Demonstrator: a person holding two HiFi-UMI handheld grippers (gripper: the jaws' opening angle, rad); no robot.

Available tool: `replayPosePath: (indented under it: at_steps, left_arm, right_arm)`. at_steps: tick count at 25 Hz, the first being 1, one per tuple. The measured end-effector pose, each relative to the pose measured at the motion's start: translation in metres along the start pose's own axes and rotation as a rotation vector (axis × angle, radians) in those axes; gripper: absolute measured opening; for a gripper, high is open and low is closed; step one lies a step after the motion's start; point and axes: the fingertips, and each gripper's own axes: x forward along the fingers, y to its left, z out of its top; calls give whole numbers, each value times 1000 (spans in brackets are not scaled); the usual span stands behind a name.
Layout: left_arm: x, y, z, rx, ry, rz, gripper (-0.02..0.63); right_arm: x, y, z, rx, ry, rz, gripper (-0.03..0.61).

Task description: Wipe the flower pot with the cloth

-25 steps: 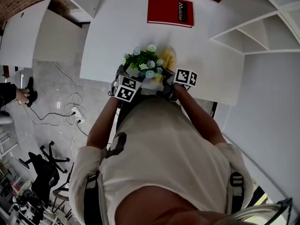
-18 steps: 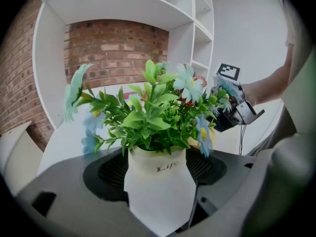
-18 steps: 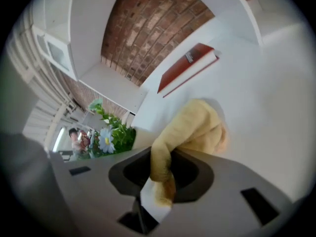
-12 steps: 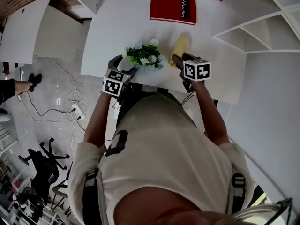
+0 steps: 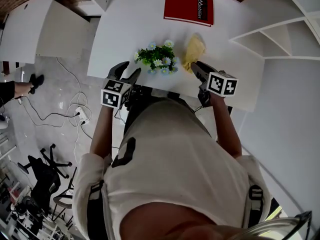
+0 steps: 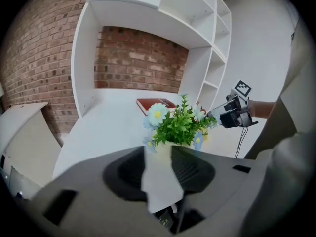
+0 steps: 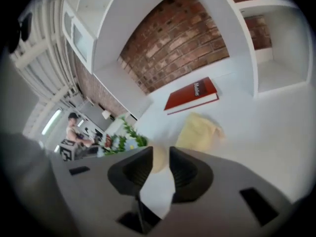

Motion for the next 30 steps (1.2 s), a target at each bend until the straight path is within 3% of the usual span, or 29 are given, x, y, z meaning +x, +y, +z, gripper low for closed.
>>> replayPosePath:
  at_steps: [1, 2, 6, 11, 16, 25, 30]
  left_arm:
    - [-2, -3, 3, 4, 1, -14, 64]
    - [-4, -6, 7, 2, 1, -37, 21]
    - [-10, -19, 27, -43, -50, -125, 20]
    - [-19, -18, 39, -30, -100, -138, 21]
    - [-28, -2, 29, -52, -112, -150, 20]
    - [-48, 43, -16, -53, -46, -150, 20]
    - [-44, 44, -43, -78, 4, -166, 20]
  right_arm:
    - [-5, 16, 8, 25, -36, 65, 73]
    - [-10, 33, 15, 44, -65, 135, 11]
    - [-15, 99, 20, 34, -88, 342, 11]
    - [-5, 144, -2, -27, -25, 398, 11]
    - [7, 162, -7, -31, -18, 401, 11]
    - [26, 189, -34, 12, 8, 366, 11]
    - [22, 185, -48, 1, 47, 336, 11]
